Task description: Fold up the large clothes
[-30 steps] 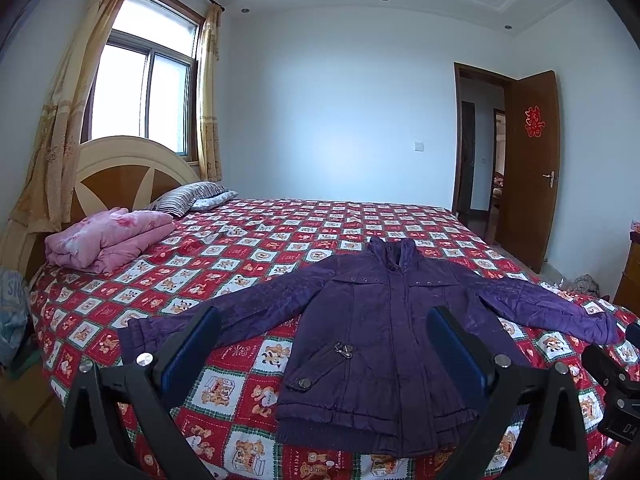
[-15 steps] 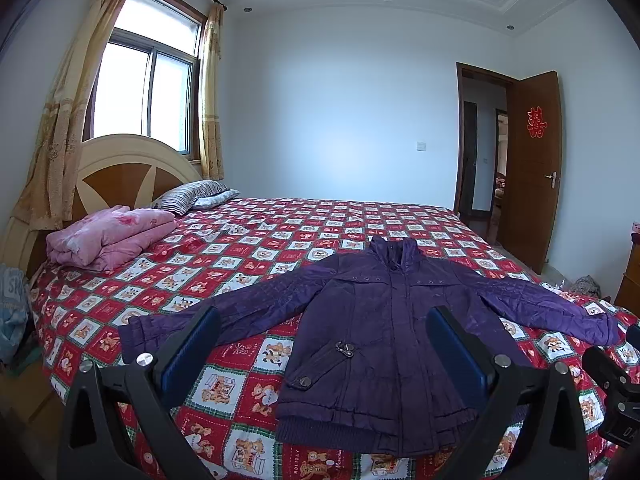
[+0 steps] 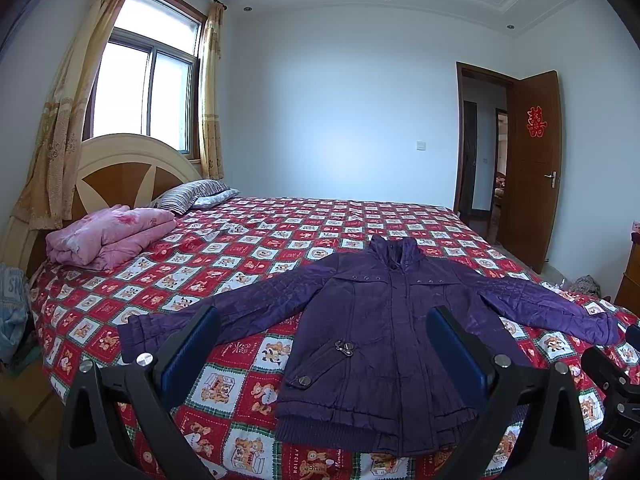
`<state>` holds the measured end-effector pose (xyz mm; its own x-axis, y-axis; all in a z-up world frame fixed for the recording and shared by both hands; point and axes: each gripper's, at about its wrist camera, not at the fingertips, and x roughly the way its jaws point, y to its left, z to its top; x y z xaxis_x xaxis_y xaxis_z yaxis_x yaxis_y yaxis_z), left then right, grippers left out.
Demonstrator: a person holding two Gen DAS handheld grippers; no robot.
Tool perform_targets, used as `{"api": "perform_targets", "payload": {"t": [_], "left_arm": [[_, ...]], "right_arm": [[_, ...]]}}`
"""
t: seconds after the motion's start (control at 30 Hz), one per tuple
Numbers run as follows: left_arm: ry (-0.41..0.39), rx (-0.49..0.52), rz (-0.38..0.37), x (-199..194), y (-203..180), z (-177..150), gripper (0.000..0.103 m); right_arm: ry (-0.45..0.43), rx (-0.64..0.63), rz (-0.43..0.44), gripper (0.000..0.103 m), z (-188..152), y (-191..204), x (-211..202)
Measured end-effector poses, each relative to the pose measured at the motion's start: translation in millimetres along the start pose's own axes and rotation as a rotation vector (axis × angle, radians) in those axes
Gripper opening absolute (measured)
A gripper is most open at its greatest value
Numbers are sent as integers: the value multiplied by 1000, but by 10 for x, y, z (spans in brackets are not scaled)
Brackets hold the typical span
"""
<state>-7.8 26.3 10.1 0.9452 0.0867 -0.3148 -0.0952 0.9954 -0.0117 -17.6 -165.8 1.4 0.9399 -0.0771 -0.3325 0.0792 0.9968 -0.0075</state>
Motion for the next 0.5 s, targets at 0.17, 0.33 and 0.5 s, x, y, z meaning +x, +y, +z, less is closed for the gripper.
{"api": "perform_targets", "payload": {"t": [0.17,0.33,0.5], "left_arm": [[1,-3,1,2,4,-3,102],[1,0,3,8,12,-2,102],[7,41,31,255,-28,-17,102]], "right_arm": [[-5,-4,3,103,-10,3,10],[17,11,22,103,-20,-10,29],[69,63,41,103,-27,-242,265]]}}
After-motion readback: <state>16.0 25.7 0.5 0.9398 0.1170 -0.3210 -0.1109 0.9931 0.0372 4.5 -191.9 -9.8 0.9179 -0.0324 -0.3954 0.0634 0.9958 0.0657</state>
